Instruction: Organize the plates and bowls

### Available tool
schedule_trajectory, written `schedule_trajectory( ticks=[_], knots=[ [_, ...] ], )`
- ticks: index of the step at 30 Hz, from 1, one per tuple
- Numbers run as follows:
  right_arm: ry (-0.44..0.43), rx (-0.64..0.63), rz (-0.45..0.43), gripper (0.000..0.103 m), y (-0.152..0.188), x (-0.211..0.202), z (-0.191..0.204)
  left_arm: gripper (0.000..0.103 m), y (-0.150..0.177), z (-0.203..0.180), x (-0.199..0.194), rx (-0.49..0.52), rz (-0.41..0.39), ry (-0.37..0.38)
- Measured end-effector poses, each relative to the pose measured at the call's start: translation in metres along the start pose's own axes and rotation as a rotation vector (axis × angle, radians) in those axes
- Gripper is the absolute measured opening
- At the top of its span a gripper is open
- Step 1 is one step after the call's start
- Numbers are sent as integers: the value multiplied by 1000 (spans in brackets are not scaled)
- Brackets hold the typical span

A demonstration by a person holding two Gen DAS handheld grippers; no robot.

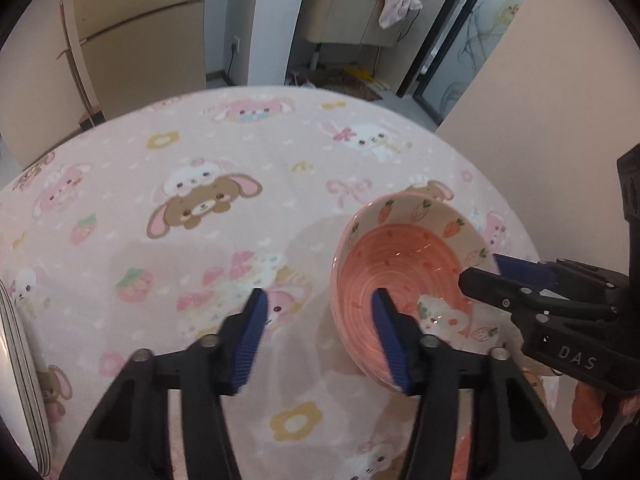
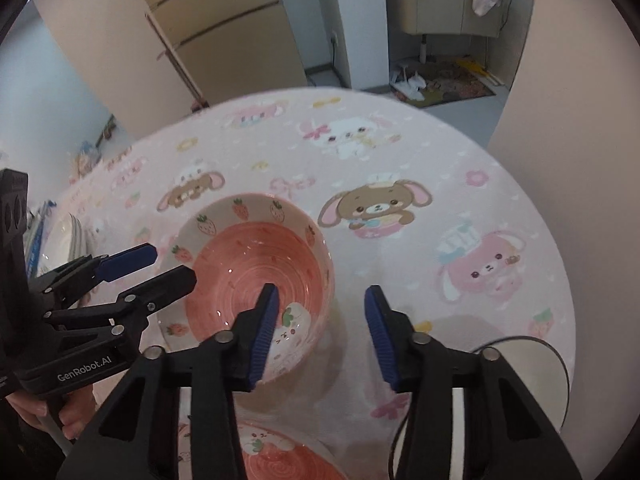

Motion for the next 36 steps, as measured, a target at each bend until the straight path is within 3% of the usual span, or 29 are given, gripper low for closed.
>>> schedule_trajectory(
  ticks=[4, 8, 11, 13, 14, 16, 19, 24, 36],
  knots=[
    [35, -26, 60, 29, 2, 18, 4, 40, 3, -1, 8, -30, 24, 21],
    [21, 40, 62, 28, 1, 24, -2, 38, 1, -8, 16, 6, 46, -21],
    [21, 36, 99, 19, 1, 32, -1, 37, 1, -6, 26, -21, 76, 14],
    [-1, 41, 93, 13, 0, 32, -2, 28, 0, -6, 24, -12, 60, 12],
    [-15, 56, 94, 9, -1, 32, -2, 17, 0, -6, 22, -19, 46, 33],
    [-20, 95, 82, 8, 0, 30, -3, 12, 1, -6, 22, -39, 57, 42],
    [28, 60, 42, 8, 0, 22, 5, 12, 4, -11, 18, -11, 46, 31],
    [9, 46, 30, 8, 1, 7, 11, 12, 6, -10, 0, 2, 10, 43],
    [9, -49, -95, 9, -11, -55, 63, 12, 3, 5, -82, 11, -127, 23]
  ],
)
Point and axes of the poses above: each gripper's, at about its wrist camera, not at the fingertips, and x roughly the way its jaws point, z to its left, y to its underside, the point moved 1 cm from there along x, roughly the way its jaws point, and after that the axes turned 1 degree about y, right-handed, at the moved point
